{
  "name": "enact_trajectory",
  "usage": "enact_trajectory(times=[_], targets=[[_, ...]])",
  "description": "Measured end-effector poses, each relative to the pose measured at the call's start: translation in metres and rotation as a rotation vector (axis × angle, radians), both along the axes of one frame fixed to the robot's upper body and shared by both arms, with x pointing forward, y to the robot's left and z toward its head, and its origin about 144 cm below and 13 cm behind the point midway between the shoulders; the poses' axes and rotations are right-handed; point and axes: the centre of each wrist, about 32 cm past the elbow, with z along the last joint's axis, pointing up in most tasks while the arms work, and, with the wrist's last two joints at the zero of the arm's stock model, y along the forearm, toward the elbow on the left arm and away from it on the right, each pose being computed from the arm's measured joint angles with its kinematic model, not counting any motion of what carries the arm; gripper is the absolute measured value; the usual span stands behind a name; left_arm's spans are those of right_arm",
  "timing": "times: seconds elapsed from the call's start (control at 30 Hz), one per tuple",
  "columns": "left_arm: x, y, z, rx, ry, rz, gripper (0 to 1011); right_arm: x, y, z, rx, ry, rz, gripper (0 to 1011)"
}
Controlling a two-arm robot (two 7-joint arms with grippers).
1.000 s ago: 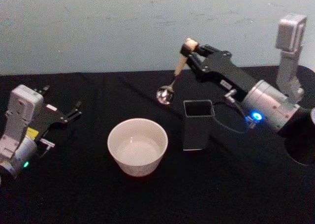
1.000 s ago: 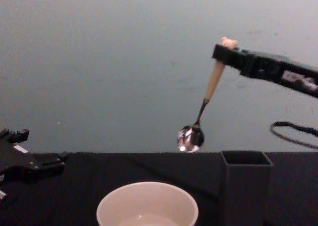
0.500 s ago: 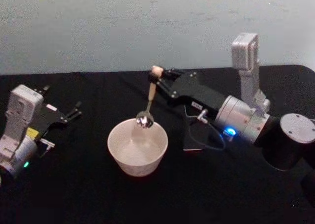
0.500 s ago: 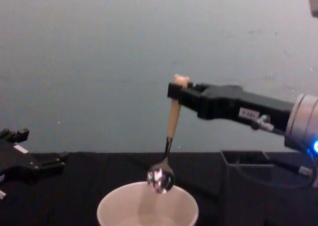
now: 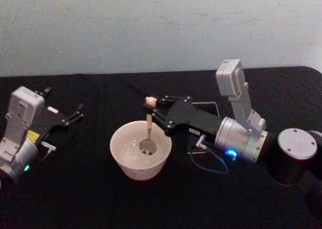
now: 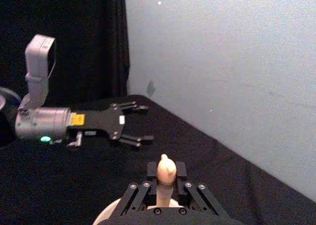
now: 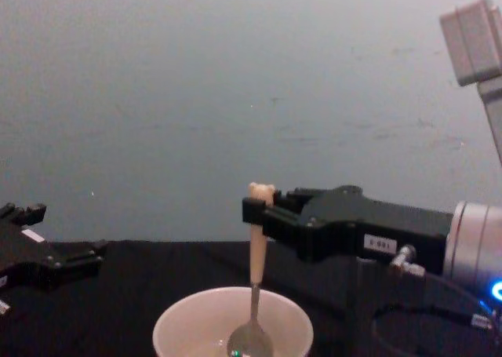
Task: Pick up the stirring spoon with one hand, stir inside the cup, then place it back in its original position.
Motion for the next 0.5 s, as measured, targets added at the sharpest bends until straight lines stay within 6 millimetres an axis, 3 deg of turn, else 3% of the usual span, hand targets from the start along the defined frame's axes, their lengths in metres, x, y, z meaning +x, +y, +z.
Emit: enact_trajectory(times=[0.5], targets=[[0.000,0.000,0.000,0.000,0.000,0.000,1001,0.001,0.018,-0.008,-0.030,0.040,0.053,214]])
